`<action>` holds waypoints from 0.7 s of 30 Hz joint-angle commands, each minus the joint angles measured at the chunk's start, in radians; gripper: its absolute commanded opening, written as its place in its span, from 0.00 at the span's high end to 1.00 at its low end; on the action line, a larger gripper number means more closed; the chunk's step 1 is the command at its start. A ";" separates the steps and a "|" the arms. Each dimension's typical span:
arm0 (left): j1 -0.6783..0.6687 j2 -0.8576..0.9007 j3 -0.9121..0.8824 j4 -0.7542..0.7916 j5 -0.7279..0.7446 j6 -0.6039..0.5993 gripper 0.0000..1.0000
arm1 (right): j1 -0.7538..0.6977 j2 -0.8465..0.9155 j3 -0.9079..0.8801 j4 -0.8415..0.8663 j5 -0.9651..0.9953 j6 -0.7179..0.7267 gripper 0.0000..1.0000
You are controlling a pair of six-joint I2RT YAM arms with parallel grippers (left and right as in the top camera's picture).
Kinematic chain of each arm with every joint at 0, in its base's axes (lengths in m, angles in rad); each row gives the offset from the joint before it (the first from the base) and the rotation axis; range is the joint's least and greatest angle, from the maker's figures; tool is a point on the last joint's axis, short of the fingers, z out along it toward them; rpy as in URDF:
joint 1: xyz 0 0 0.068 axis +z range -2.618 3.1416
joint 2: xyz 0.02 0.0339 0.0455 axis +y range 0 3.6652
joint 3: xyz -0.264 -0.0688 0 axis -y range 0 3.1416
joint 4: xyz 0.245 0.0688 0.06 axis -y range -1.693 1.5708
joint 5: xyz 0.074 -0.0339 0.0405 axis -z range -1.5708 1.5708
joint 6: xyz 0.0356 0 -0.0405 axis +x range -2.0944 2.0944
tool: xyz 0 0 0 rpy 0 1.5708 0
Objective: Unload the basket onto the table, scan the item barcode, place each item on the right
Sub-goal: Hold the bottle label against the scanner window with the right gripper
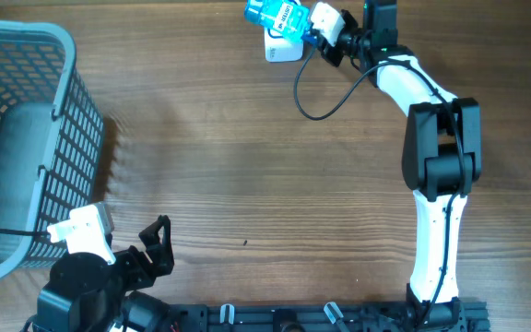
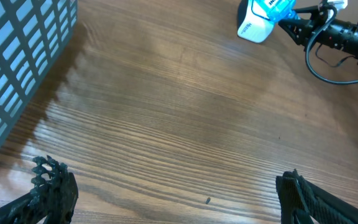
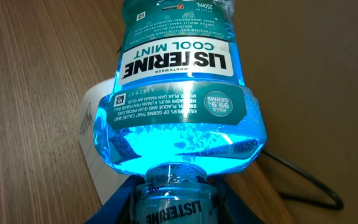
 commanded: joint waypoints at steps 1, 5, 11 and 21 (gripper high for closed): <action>0.005 -0.002 0.004 0.003 -0.007 0.006 0.00 | -0.024 0.008 0.044 0.000 -0.081 0.032 0.96; 0.005 -0.002 0.004 0.003 -0.007 0.006 0.00 | -0.021 0.005 0.048 -0.002 -0.082 0.033 0.96; 0.005 -0.002 0.004 0.003 -0.007 0.006 0.00 | -0.021 0.003 0.119 -0.071 -0.143 0.039 0.96; 0.005 -0.002 0.004 0.003 -0.007 0.006 0.00 | -0.018 -0.016 0.156 -0.172 -0.154 0.036 0.96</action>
